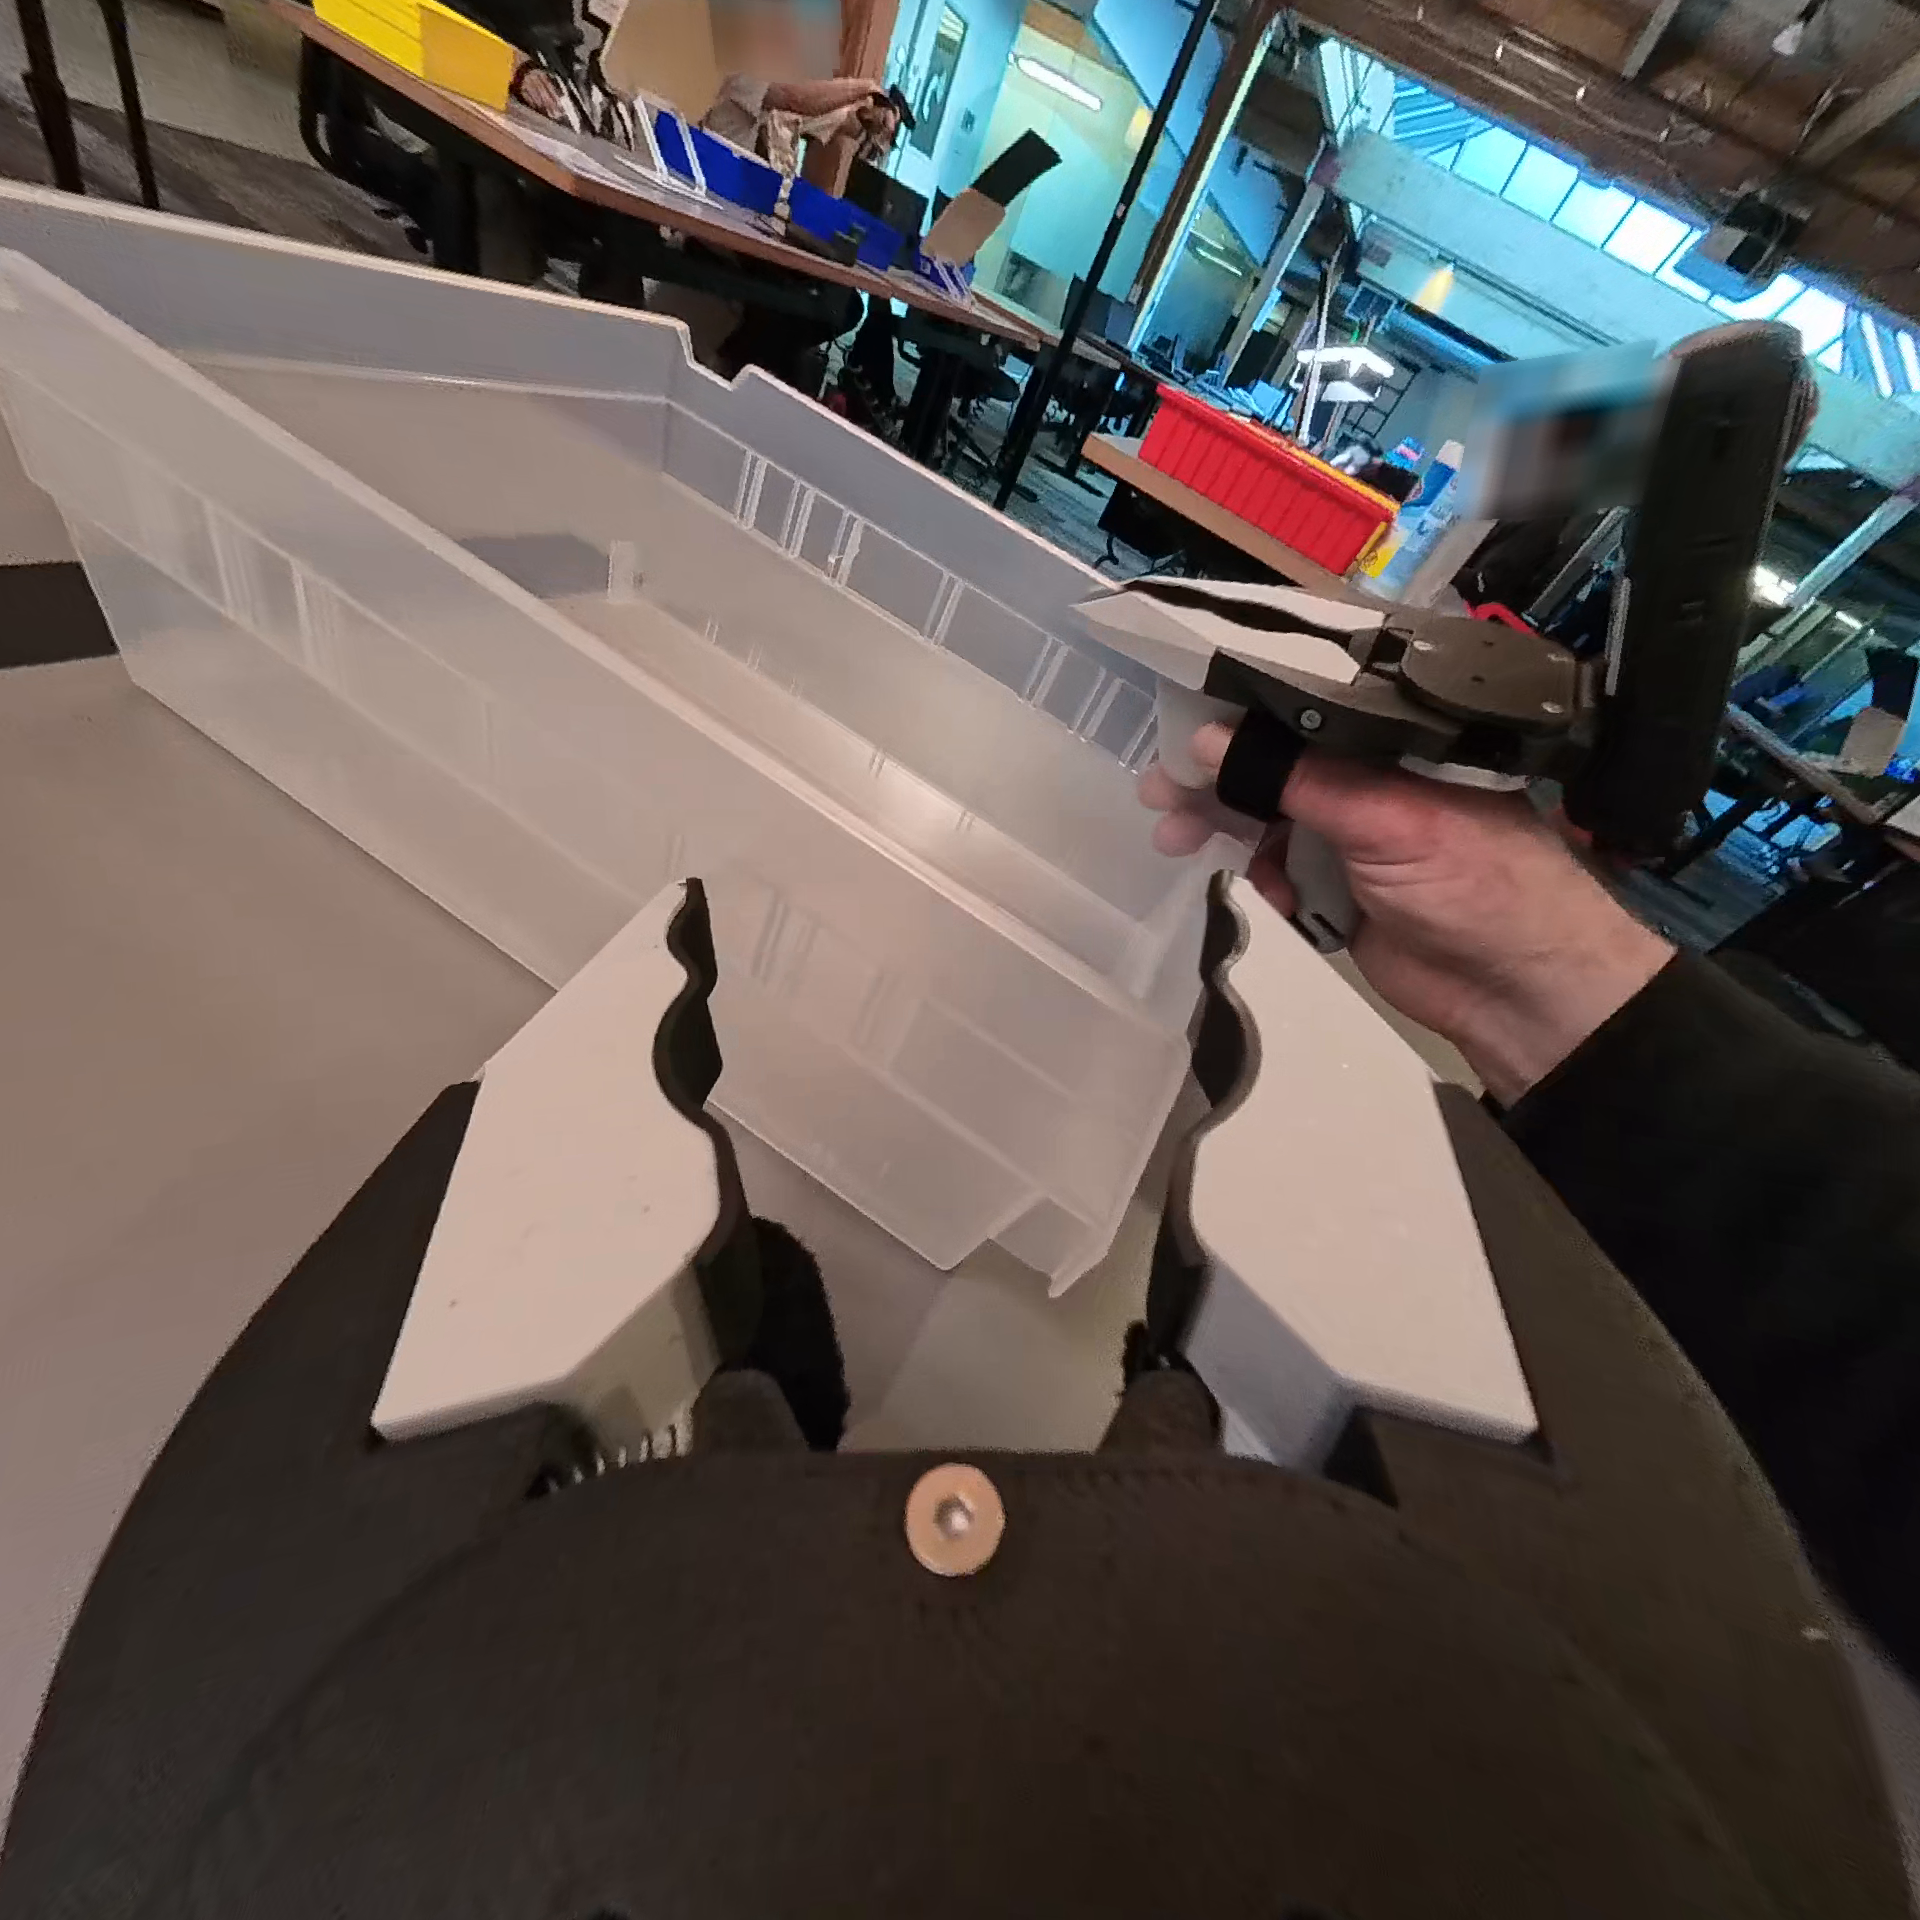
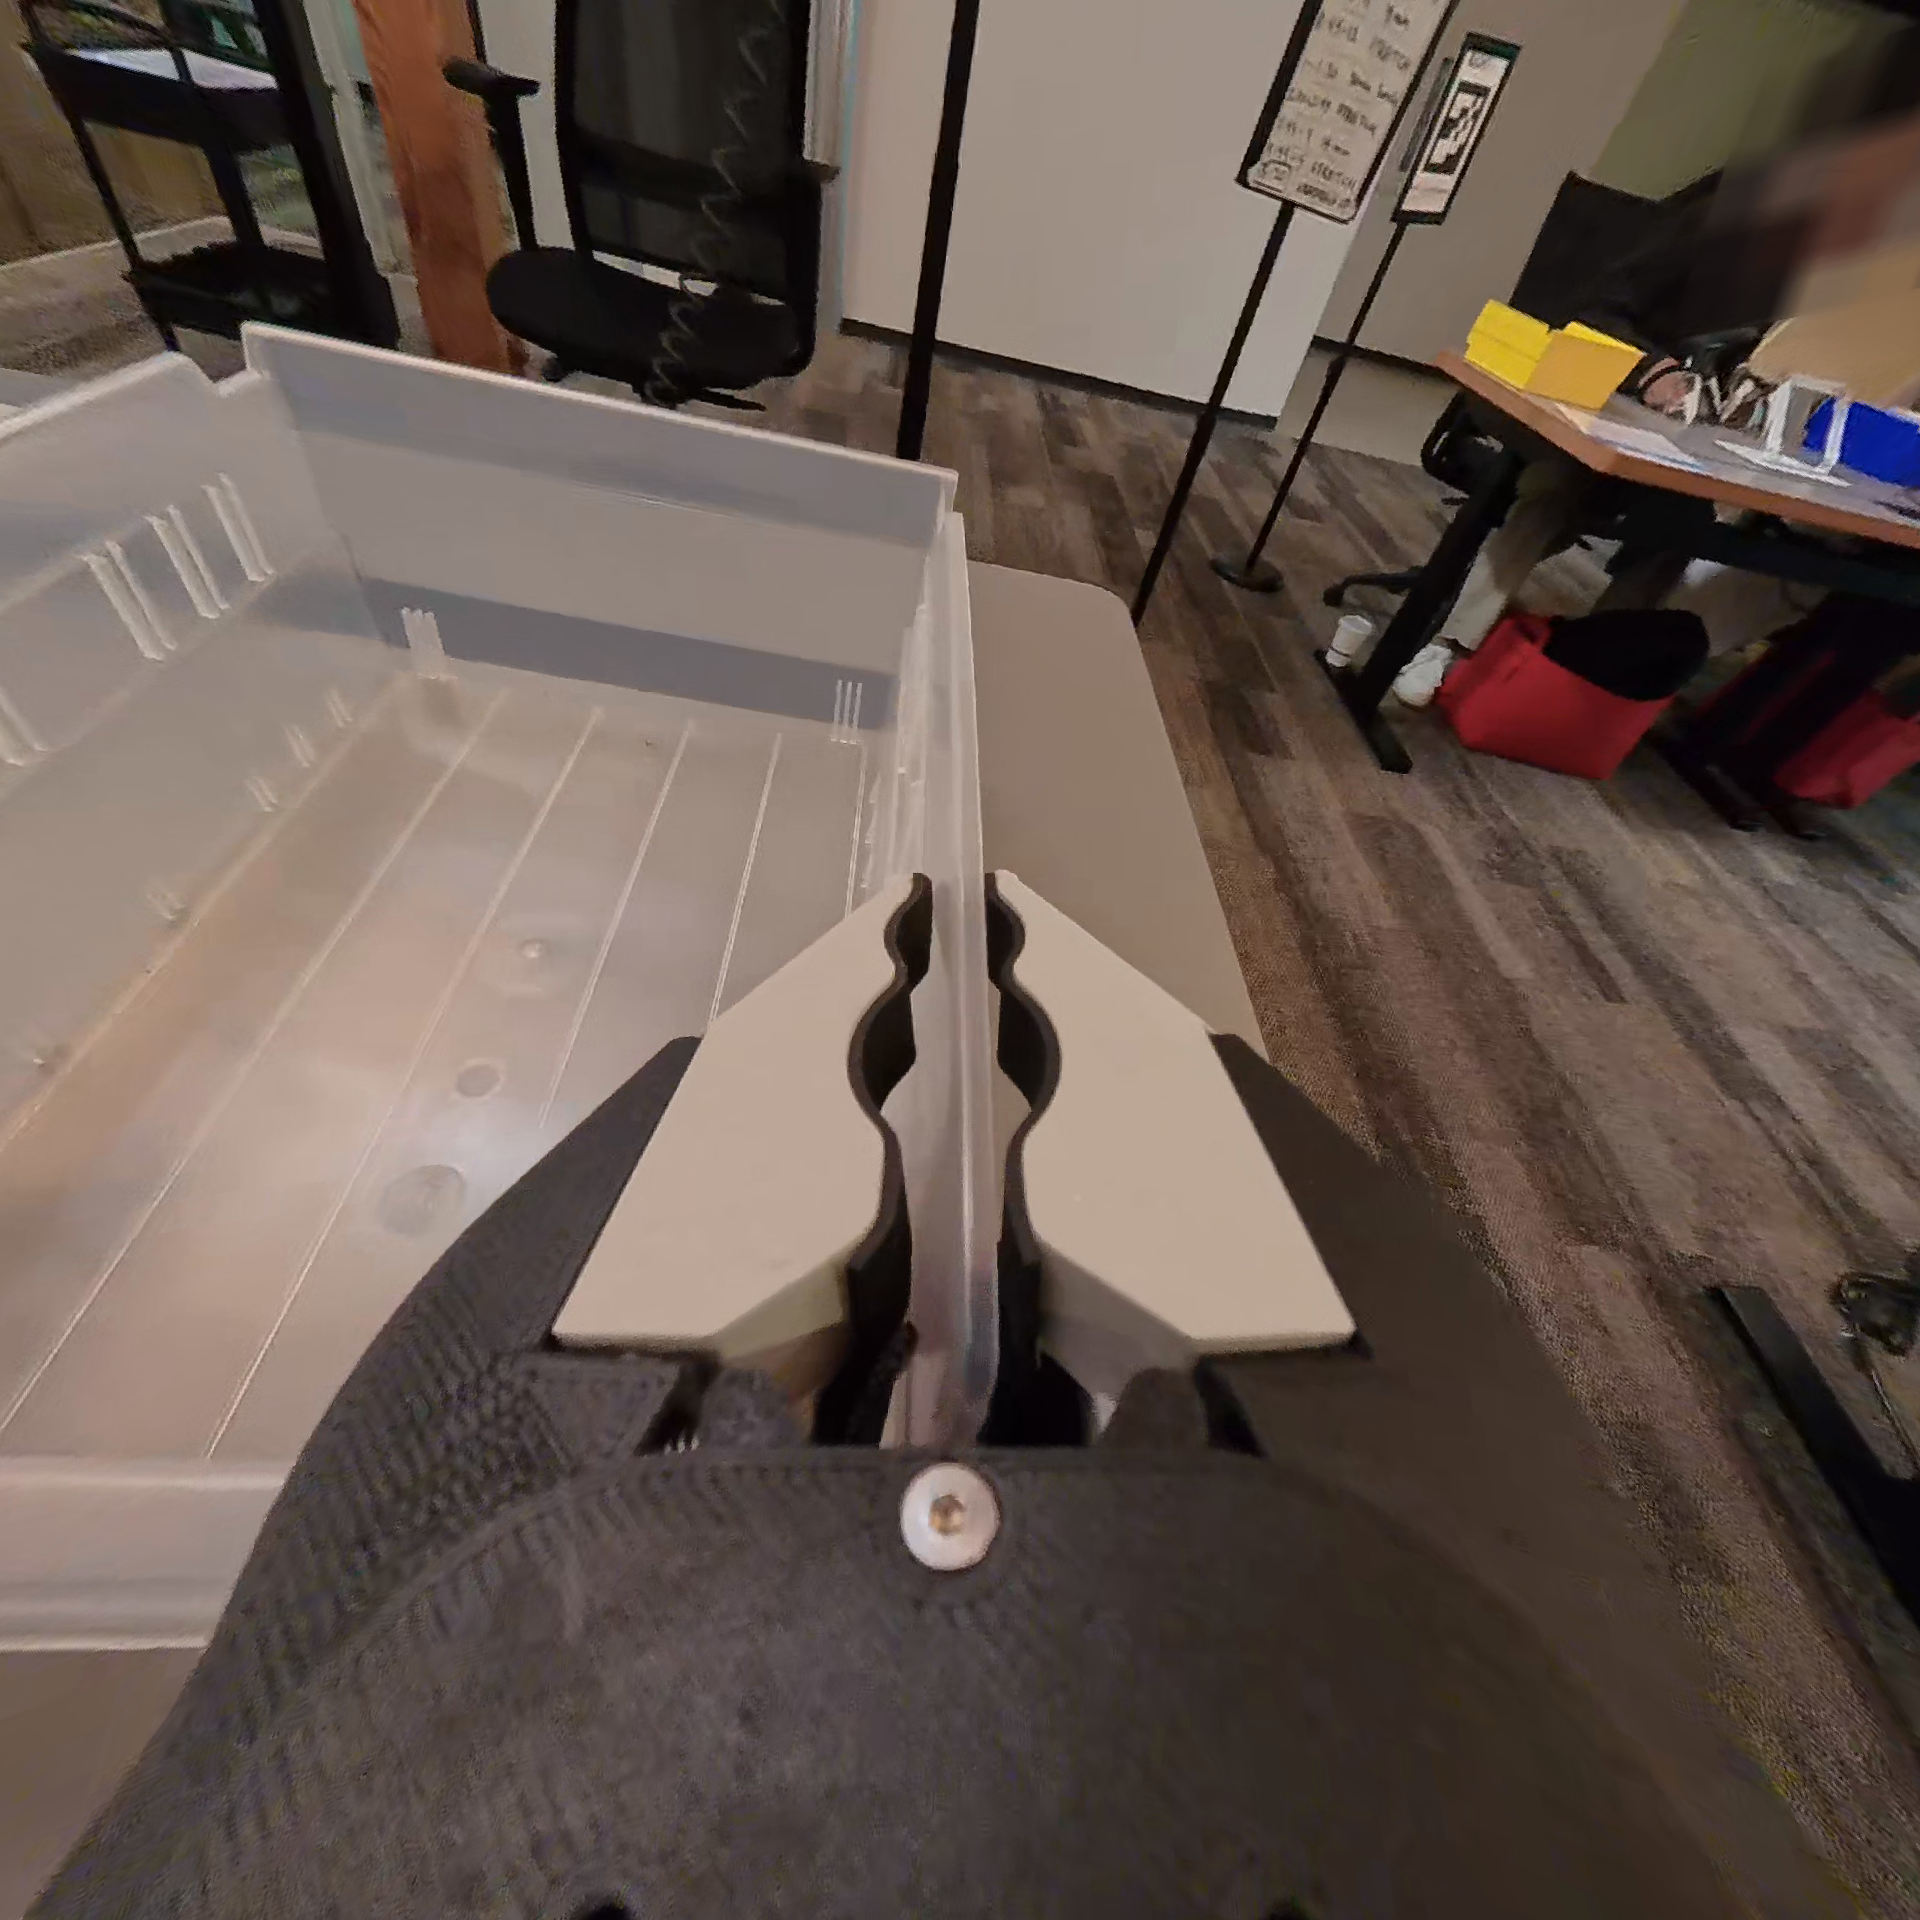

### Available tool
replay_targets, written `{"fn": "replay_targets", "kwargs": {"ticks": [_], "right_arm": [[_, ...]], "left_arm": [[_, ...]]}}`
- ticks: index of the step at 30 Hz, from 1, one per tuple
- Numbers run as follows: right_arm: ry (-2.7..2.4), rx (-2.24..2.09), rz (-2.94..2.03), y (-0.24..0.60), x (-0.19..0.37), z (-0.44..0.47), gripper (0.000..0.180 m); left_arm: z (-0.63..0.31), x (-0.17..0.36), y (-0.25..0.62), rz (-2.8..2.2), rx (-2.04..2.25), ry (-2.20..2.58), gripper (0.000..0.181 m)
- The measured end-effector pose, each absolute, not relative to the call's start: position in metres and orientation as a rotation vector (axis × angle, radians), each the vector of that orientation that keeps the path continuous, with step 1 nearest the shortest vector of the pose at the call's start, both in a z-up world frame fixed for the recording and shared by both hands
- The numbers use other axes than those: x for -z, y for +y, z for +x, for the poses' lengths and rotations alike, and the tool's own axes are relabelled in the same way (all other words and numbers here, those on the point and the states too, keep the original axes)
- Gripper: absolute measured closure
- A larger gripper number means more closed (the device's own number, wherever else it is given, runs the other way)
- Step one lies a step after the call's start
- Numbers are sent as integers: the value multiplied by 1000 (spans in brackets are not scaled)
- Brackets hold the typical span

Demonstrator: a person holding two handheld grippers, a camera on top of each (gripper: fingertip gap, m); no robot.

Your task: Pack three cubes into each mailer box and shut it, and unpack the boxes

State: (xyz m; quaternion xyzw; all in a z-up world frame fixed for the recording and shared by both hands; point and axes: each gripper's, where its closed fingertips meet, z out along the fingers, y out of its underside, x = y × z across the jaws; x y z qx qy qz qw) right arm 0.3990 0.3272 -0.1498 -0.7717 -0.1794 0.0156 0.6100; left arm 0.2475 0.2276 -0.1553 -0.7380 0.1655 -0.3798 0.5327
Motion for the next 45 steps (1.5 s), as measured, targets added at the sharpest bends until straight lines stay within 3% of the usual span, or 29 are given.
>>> {"fn": "replay_targets", "kwargs": {"ticks": [1,5,7,10,13,18,20,25,27,29,31,37,45], "right_arm": [[-419,-19,-1785,329,150,401,170],[-317,85,-1654,325,121,425,113],[-267,180,-1547,310,101,440,104],[-294,382,-1373,276,61,440,117],[-318,388,-1289,243,28,417,119],[-495,253,-1195,192,3,318,129],[-627,150,-1195,176,10,258,144],[-914,-130,-1242,149,58,110,148],[-1009,-223,-1270,141,81,59,149],[-1094,-304,-1288,131,100,16,149],[-1140,-362,-1289,123,115,-14,150],[-1260,-315,-1247,118,165,-34,152],[-1196,-400,-1305,135,164,-20,157]], "left_arm": [[248,155,228,-1757,908,410,89],[235,141,215,-1695,896,442,84],[227,129,197,-1657,860,540,80],[200,102,163,-1574,805,631,83],[163,84,122,-1507,701,753,88],[39,56,91,-1462,332,798,82],[-22,48,86,-1487,168,817,87],[-186,20,90,-1529,-354,902,110],[-245,23,101,-1630,-470,911,91],[-277,34,109,-1738,-335,924,95],[-309,55,120,-1880,-300,976,77],[-381,137,149,-2213,-328,1228,47],[-390,155,174,-2254,-262,1445,61]]}}
